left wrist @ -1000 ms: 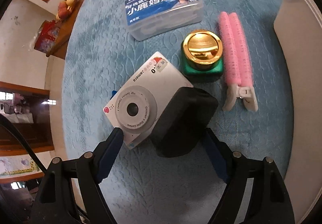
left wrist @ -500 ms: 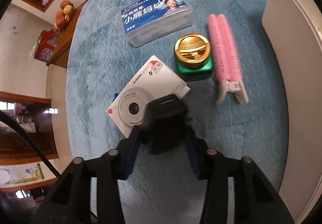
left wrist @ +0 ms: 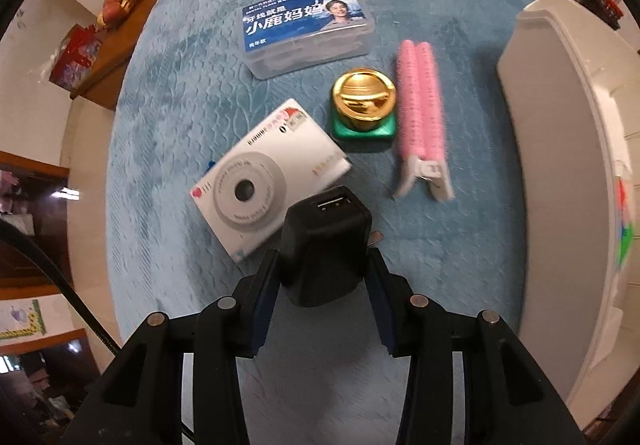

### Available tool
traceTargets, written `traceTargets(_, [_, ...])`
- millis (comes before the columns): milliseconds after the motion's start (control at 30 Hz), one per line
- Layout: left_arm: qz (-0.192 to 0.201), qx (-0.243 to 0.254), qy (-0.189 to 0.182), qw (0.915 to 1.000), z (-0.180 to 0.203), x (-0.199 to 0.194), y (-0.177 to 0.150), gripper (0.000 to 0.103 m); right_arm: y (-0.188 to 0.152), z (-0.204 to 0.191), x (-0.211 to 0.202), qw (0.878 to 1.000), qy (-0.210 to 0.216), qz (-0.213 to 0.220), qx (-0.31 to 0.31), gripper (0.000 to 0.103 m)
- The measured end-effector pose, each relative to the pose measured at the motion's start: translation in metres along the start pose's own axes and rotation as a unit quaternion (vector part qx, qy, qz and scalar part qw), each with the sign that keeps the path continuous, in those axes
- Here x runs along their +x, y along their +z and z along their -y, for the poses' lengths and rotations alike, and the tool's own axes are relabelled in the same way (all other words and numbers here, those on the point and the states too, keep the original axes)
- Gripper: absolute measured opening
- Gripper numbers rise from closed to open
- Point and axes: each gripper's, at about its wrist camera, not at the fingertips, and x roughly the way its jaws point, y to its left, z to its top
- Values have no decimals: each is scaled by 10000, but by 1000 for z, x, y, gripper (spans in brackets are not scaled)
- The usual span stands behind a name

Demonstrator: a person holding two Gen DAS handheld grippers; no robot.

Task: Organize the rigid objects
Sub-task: 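Carry the black plug into the tray and release it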

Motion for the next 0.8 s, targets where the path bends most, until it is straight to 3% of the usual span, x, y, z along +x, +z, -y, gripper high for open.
traceTargets(433, [328, -159, -505, 9981, 14, -56, -31, 46, -7, -5, -10, 9992, 56, 24, -400, 9])
traceTargets(800, [953, 254, -690, 9927, 50, -120, -51, 46, -14, -6, -13, 9965, 171, 3, -817, 9])
